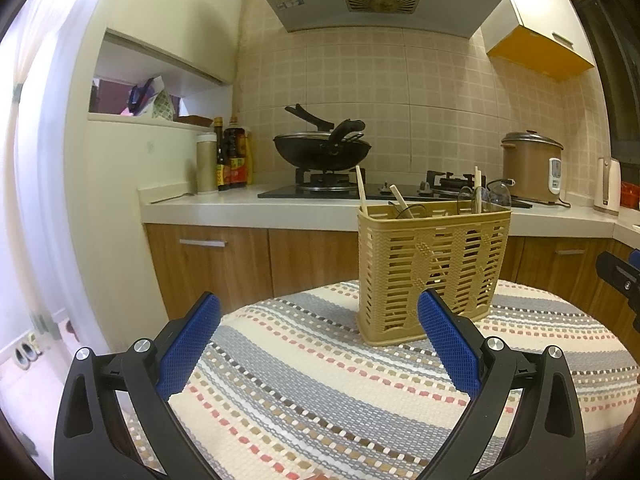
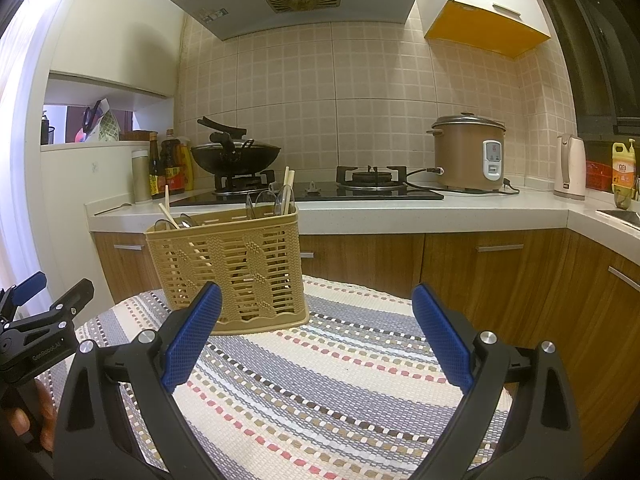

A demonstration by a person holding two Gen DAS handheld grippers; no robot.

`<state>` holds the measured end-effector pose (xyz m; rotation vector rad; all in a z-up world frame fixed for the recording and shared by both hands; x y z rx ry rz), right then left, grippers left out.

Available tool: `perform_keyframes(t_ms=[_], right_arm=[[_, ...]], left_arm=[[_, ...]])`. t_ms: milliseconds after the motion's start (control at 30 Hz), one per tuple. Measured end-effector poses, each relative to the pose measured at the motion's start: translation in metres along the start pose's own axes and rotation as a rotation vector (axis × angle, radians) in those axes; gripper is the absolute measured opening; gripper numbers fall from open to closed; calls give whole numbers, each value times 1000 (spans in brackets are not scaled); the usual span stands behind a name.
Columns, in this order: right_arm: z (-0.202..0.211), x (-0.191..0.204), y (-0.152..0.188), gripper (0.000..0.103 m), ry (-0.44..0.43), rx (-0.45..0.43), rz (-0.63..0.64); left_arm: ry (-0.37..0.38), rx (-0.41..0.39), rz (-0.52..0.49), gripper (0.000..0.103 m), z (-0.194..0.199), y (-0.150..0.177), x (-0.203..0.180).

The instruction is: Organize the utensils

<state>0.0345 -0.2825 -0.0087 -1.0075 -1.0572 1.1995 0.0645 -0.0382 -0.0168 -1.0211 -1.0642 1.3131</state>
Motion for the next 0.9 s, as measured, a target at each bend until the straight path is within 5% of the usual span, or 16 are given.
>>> perform_keyframes(t_ms=[600, 900], right_arm=[[-2, 1, 1, 94, 2, 2, 7], [-1, 0, 2, 94, 1, 2, 6]], left_arm=[[-54, -42, -38, 96, 7, -3, 1], [11, -10, 3, 96, 4, -3, 3]])
Point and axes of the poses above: each gripper's, at about its wrist camera, not at the fingertips, and z roughly against the way its jaws point, x to its left, y to its underside, the point moved 7 cm from there along -z, roughly the way its jaws point
